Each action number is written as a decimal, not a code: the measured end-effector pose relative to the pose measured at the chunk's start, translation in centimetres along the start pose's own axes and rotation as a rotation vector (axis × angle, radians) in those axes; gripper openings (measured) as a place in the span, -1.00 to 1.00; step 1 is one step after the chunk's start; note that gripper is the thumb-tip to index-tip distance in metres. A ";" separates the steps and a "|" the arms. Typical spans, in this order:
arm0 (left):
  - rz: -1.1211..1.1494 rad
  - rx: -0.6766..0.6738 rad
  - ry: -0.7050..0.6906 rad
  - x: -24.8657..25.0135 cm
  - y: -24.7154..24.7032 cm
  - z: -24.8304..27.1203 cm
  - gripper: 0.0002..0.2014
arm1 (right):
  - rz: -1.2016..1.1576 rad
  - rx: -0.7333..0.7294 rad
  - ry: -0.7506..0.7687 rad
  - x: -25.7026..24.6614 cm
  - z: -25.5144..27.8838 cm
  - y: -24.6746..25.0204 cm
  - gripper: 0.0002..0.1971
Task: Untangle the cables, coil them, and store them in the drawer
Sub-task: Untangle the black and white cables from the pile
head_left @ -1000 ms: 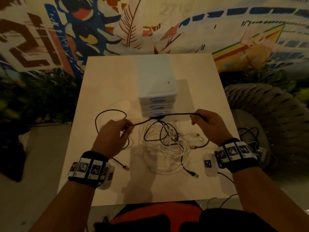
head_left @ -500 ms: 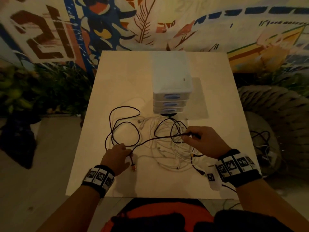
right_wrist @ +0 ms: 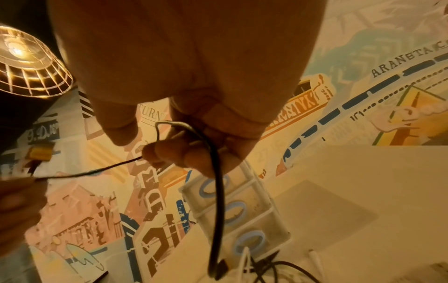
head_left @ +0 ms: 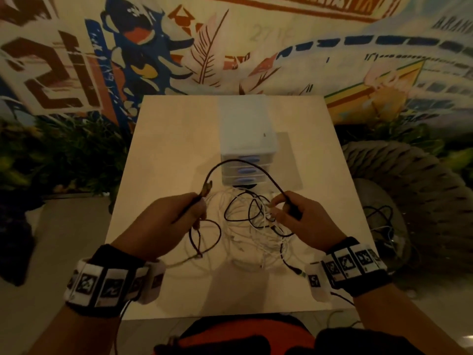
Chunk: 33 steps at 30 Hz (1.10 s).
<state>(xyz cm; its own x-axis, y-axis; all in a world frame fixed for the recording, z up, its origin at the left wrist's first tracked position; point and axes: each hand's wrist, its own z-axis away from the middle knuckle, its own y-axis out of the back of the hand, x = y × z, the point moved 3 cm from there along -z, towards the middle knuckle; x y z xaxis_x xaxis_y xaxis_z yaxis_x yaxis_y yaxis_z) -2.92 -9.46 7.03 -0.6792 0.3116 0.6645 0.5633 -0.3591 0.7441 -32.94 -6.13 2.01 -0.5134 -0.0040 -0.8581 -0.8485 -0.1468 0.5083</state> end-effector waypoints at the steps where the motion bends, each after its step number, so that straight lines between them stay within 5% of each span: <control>1: 0.042 0.005 -0.026 1.6 0.7 -0.1 -0.69 | -0.012 -0.010 0.028 -0.8 0.0 -0.1 -0.78; 6: 0.128 0.137 -0.165 7.4 2.7 -0.6 -0.67 | -0.121 -0.033 0.128 -4.7 -0.6 -0.8 -0.43; 12: 0.114 0.099 -0.163 9.4 2.0 -2.1 -0.52 | -0.418 -0.070 0.150 -6.1 -0.6 -1.3 -0.62; 15: -0.116 0.090 -0.185 9.1 0.9 -2.5 -0.49 | -0.239 -0.031 0.157 -5.2 -0.6 -0.9 -0.52; 21: -0.061 0.330 0.015 7.0 2.0 -2.6 -0.50 | -0.068 0.290 0.127 -2.4 0.5 5.3 -0.58; 25: 0.158 0.422 -0.004 6.4 3.7 -2.1 -0.56 | 0.006 0.478 0.021 1.6 3.9 10.6 -0.58; 29: 0.280 0.460 -0.063 8.1 4.2 -1.7 -0.55 | 0.013 0.283 -0.113 5.3 9.5 11.2 -0.59; 33: 0.419 0.333 -0.121 9.6 3.5 -1.4 -0.58 | -0.143 0.051 -0.365 8.6 15.2 9.7 -0.23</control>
<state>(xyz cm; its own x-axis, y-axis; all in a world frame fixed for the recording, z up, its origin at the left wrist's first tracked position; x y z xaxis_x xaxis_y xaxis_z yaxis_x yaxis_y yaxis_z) -8.12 -8.98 15.95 -0.3169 0.3079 0.8971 0.9058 -0.1823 0.3826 -47.56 7.48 0.69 -0.3939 0.3666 -0.8429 -0.9152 -0.0713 0.3967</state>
